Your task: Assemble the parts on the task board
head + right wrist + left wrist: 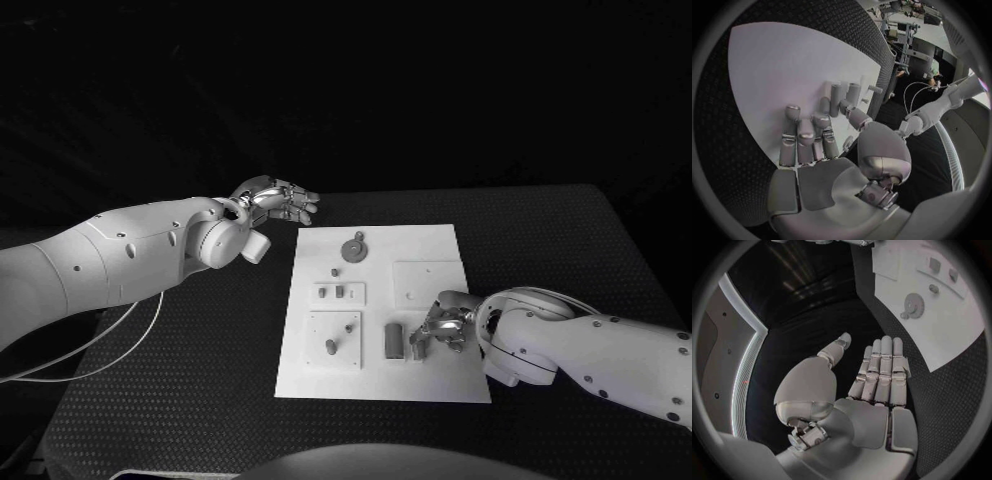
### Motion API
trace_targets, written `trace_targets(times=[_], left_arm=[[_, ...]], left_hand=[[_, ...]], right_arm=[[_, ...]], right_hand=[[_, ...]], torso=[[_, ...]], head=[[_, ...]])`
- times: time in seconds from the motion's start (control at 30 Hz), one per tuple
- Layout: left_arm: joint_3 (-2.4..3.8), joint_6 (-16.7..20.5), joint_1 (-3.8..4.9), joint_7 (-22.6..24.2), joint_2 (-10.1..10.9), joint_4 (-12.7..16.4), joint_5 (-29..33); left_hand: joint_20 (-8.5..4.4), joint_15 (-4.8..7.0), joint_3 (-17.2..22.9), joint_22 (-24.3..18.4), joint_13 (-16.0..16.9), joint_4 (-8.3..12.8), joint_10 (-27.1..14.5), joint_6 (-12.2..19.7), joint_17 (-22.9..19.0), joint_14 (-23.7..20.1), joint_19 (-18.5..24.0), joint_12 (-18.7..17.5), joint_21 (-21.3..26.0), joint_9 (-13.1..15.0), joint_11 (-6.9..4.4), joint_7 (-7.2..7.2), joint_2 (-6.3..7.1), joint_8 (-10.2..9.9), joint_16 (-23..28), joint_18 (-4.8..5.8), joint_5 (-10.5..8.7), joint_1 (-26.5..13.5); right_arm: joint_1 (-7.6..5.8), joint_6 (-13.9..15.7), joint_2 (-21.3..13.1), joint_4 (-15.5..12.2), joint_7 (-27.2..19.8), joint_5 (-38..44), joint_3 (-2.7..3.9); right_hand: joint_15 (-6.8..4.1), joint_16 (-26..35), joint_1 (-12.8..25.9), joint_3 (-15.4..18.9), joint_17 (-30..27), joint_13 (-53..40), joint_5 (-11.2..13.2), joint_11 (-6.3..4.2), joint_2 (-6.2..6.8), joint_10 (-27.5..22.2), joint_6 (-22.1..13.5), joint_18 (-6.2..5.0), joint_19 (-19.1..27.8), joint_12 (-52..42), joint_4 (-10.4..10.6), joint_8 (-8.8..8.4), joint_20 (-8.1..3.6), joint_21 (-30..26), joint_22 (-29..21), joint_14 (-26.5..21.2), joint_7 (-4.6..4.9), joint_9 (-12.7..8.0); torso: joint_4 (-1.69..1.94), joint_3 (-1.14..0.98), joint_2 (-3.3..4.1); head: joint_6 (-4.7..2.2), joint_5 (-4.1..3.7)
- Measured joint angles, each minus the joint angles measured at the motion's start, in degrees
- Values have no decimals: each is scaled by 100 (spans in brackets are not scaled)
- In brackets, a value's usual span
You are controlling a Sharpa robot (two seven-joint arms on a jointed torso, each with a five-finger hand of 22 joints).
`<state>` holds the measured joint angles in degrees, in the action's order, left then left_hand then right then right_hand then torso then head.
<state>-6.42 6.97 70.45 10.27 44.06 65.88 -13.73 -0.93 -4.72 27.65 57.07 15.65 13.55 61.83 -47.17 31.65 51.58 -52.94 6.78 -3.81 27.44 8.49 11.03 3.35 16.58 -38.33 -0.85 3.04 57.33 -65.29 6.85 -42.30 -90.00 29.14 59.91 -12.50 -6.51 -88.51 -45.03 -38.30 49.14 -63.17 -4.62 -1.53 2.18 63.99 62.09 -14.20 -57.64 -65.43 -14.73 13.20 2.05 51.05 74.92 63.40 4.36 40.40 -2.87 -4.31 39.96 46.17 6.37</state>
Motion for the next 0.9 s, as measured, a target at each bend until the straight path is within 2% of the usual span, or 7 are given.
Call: trace_targets(times=[0.1, 0.2, 0.33, 0.5, 0.7, 0.9], left_arm=[[0, 0, -1, 0, 0, 0, 0], [0, 0, -1, 0, 1, 0, 0], [0, 0, -1, -1, 1, -1, 0], [0, -1, 0, -1, 1, -1, 0], [0, -1, 0, -1, 1, -2, -1], [0, -2, 0, -2, 3, -3, -1]], left_hand=[[0, 0, 0, 0, 0, 0, 0, 0, 2, 0, 0, 0, 0, 0, 0, 0, 0, 0, 0, 0, 0, 0], [0, 0, 0, 0, 0, 0, 0, 0, 5, 0, 0, 0, 0, 0, 0, 0, 0, 0, 0, 0, 0, 0], [0, 0, 0, 0, 0, 0, 0, 0, 5, 0, 0, 0, 0, 0, 0, 0, 0, 0, 22, 0, 0, 0], [0, 0, 0, 0, 0, 0, 0, 0, 4, 0, 0, 0, 0, 0, 0, 0, 0, 0, 22, 0, 0, 0], [0, 0, 0, 0, -6, 0, 0, 0, 4, 0, 0, 0, 0, 1, 0, 0, 0, 0, 22, 0, 0, 0], [0, 0, 0, 0, -5, 0, 0, 0, 9, 0, 0, 0, 0, 1, 0, 0, 0, 0, 22, 0, 0, 0]], right_arm=[[0, 0, -1, 0, 0, -3, 0], [0, -1, -2, 0, -3, -4, 0], [0, -3, -2, -1, -7, -5, 0], [0, -4, -3, -2, -12, -5, 0], [-1, -16, -5, -3, -23, -5, 0], [-1, -37, -5, -1, -43, -4, 0]], right_hand=[[0, 0, 83, -15, 0, 0, 0, 0, 89, 0, 0, 0, 0, 0, 79, 0, 0, 0, 0, 1, 0, 0], [0, 0, 117, -38, -6, 0, -3, 0, 242, 0, 0, -1, 0, 0, 178, 0, 0, 0, 0, 3, 0, -1], [0, 0, 173, -54, -6, 0, -4, 1, 385, -1, 0, 0, 0, 0, 274, 0, 0, 0, 0, 11, 0, -6], [-9, 0, 177, -85, -6, 0, -4, 1, 472, -1, 0, 0, -20, 0, 321, 11, -20, 0, 0, 4, 1, -59], [-11, 0, 179, -91, -6, -1, -4, 1, 470, -2, -1, -1, -20, 0, 327, 15, -20, 0, -1, 3, 1, -69], [-20, 0, -64, -116, -5, -1, -3, 11, 227, -11, -10, -1, -20, 0, 109, 14, -20, 0, -1, -5, 9, -78]], torso=[[0, 0, 0], [0, 0, 0], [0, 0, 0], [-1, 0, -1], [-1, 0, -1], [-1, -2, -1]], head=[[1, 2], [0, 3], [1, 4], [9, 12], [15, 23], [21, 27]])
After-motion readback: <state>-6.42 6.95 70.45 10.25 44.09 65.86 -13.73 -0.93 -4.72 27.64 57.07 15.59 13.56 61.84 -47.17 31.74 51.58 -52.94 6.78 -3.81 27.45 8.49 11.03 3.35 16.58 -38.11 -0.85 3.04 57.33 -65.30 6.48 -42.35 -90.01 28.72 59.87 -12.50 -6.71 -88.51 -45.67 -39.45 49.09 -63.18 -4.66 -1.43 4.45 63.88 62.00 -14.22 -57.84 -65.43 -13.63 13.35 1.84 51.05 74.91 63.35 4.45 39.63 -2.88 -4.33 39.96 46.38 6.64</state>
